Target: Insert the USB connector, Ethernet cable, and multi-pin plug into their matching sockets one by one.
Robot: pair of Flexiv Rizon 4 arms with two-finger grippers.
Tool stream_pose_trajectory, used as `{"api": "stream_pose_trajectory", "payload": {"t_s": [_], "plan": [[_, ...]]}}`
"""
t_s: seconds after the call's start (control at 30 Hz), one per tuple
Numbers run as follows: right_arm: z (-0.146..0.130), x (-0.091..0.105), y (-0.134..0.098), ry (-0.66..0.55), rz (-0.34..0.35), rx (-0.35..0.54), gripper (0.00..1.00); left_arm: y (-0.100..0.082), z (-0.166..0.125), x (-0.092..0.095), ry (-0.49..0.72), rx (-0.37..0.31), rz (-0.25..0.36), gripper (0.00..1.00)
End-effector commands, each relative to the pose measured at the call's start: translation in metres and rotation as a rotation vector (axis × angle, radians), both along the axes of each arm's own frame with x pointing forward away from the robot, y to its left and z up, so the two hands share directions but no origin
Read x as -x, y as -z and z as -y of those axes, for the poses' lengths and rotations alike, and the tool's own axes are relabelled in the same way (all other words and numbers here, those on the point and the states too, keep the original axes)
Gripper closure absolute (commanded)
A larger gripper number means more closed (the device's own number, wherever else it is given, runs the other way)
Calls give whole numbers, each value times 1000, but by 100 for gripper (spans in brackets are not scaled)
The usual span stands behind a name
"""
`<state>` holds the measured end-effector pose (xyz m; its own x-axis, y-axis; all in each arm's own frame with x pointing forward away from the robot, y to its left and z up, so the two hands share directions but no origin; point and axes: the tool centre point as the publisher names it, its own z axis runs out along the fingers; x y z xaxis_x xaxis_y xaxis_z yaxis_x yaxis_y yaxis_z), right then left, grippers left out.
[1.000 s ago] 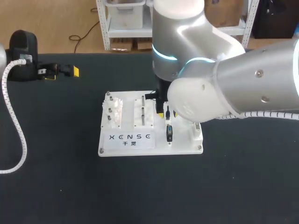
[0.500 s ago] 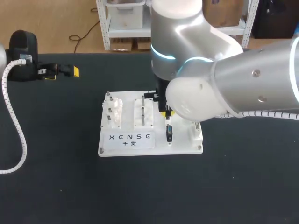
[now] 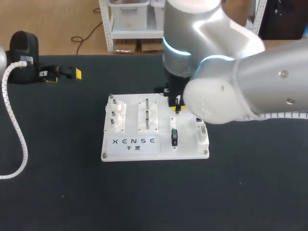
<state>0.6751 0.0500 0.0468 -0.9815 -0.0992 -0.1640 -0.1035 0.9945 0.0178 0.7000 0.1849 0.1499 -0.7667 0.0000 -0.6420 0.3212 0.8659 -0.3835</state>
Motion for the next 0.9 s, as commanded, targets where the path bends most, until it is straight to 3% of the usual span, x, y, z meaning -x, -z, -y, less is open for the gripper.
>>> {"api": "stream_pose_trajectory", "payload": {"t_s": [0.03, 0.3, 0.9], "plan": [[20, 5, -1, 18, 42, -6, 100, 0, 0, 0, 0, 0, 0, 0], [45, 1, 9, 56, 30, 24, 100, 0, 0, 0, 0, 0, 0, 0], [63, 2, 13, 74, 8, 46, 100, 0, 0, 0, 0, 0, 0, 0]]}}
